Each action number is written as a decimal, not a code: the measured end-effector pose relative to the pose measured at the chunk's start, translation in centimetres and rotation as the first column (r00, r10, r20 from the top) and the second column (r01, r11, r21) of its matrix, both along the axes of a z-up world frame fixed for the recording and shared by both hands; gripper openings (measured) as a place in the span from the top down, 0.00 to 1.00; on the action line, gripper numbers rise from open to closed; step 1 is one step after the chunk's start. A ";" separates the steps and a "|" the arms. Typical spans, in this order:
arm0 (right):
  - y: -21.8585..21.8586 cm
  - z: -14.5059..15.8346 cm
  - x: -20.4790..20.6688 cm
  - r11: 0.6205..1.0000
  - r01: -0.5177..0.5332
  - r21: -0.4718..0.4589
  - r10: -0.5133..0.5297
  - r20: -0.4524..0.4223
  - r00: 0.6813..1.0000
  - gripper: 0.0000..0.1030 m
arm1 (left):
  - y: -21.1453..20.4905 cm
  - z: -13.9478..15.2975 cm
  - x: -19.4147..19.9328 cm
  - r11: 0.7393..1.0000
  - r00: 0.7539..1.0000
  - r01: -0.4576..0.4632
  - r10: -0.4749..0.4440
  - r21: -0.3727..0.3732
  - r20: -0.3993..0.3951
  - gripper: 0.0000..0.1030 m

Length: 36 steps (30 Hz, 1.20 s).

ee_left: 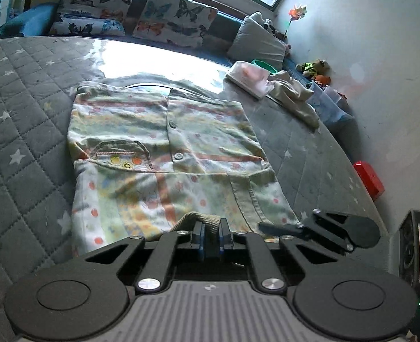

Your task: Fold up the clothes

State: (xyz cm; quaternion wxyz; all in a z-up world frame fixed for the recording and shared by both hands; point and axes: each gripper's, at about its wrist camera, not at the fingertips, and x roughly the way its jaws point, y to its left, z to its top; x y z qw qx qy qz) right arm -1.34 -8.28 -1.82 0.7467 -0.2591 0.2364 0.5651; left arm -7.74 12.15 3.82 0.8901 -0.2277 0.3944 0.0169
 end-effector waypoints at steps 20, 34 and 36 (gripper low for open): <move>1.8 3.5 4.5 0.994 0.092 0.058 -0.081 -0.171 0.982 0.87 | -2.8 -3.5 -3.8 0.768 0.961 0.174 -0.268 0.616 0.063 0.44; -1.3 4.4 1.3 0.982 0.107 0.158 -0.088 -0.127 0.988 0.95 | -3.6 -2.7 -6.9 0.714 0.930 0.202 -0.354 0.670 0.096 0.95; -2.6 5.0 0.4 0.981 0.093 0.170 -0.073 -0.121 0.990 0.95 | -4.2 -2.0 -8.1 0.723 0.923 0.208 -0.369 0.658 0.113 0.94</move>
